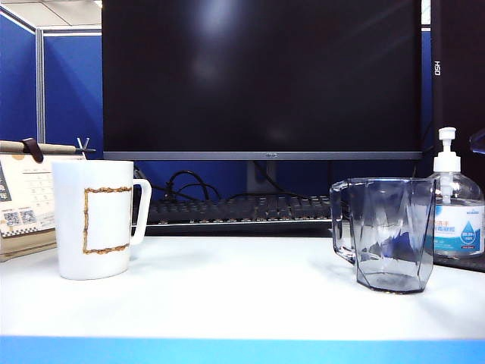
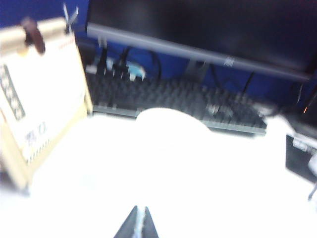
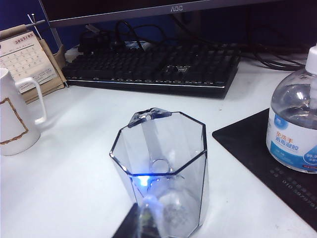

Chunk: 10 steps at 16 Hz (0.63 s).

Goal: Swap the positions of the transparent plastic cup and the white ceramic cup.

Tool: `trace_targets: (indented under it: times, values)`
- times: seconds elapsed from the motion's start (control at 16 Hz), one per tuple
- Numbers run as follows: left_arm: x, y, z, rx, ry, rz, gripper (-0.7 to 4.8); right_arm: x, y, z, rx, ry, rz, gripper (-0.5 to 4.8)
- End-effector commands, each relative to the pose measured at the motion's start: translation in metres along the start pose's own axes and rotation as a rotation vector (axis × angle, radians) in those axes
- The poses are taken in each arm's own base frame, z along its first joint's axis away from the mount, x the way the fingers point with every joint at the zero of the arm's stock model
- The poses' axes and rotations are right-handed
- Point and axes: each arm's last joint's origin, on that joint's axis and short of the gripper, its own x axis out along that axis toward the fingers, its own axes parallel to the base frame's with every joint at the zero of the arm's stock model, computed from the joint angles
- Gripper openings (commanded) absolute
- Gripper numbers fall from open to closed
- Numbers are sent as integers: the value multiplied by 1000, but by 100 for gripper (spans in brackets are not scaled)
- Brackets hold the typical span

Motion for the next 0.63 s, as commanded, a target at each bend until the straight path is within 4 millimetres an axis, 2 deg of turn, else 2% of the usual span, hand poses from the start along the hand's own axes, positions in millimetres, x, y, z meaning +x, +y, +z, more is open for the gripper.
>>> trace_targets:
  times: [0.06, 0.44, 0.63]
  values:
    - [0, 0, 0, -3, 9, -1, -5, 1, 0, -1, 7, -8, 4, -5]
    - [0, 0, 0, -4, 5, -3, -5, 1, 0, -1, 7, -8, 4, -5]
    - [0, 7, 1, -4, 1, 55, -5, 3, -11, 1, 21, -18, -63, -5]
